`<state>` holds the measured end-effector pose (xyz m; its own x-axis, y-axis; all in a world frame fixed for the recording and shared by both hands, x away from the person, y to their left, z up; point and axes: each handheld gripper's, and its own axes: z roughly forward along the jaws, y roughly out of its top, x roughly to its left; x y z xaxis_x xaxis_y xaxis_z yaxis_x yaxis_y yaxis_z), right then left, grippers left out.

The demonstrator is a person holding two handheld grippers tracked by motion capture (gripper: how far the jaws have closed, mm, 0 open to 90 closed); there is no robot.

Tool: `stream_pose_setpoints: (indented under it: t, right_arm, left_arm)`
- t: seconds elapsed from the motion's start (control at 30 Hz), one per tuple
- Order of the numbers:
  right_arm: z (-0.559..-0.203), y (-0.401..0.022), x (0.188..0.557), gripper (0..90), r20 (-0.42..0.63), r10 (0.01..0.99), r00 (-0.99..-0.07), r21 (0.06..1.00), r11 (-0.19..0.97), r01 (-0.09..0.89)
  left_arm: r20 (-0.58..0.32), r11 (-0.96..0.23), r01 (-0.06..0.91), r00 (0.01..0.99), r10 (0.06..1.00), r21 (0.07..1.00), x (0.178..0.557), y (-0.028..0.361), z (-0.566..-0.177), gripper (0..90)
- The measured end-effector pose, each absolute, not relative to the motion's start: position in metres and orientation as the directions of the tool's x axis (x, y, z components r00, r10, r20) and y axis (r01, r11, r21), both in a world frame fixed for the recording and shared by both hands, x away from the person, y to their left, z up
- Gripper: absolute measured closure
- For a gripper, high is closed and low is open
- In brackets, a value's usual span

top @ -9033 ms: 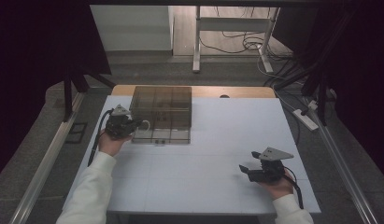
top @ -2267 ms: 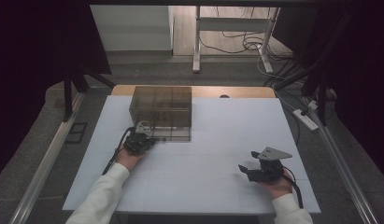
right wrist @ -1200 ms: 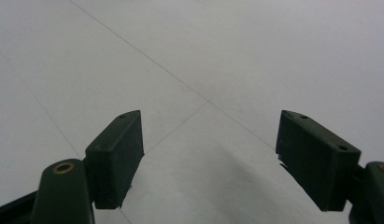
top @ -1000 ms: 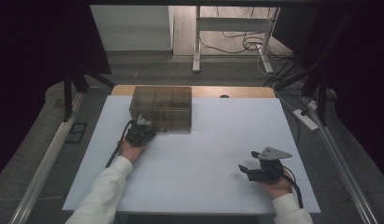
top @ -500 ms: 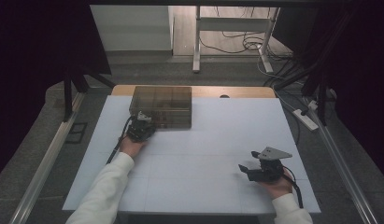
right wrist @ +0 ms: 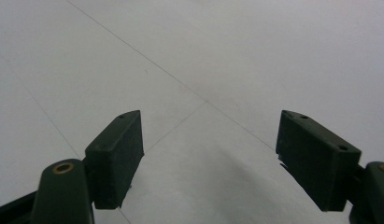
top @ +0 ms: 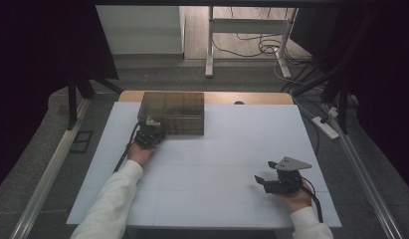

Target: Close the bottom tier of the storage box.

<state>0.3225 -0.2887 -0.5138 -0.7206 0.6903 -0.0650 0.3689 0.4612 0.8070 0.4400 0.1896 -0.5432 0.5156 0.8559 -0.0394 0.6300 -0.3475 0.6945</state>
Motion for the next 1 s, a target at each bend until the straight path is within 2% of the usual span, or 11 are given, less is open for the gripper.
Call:
stream_pose_setpoints:
  t: [0.63, 1.0]
  right_arm:
    - [-0.514, -0.290, 0.323, 23.1, -0.054, 0.690, -0.722, 0.812, 0.451, 0.370]
    - [-0.516, -0.292, 0.325, 22.9, -0.044, 0.688, -0.725, 0.813, 0.446, 0.374]
  left_arm:
    - [-0.020, -0.372, 0.600, 0.543, 0.839, 0.708, 0.429, 0.185, -0.532, 88.9]
    - [-0.062, -0.335, 0.581, 0.556, 0.829, 0.742, 0.416, 0.195, -0.520, 88.9]
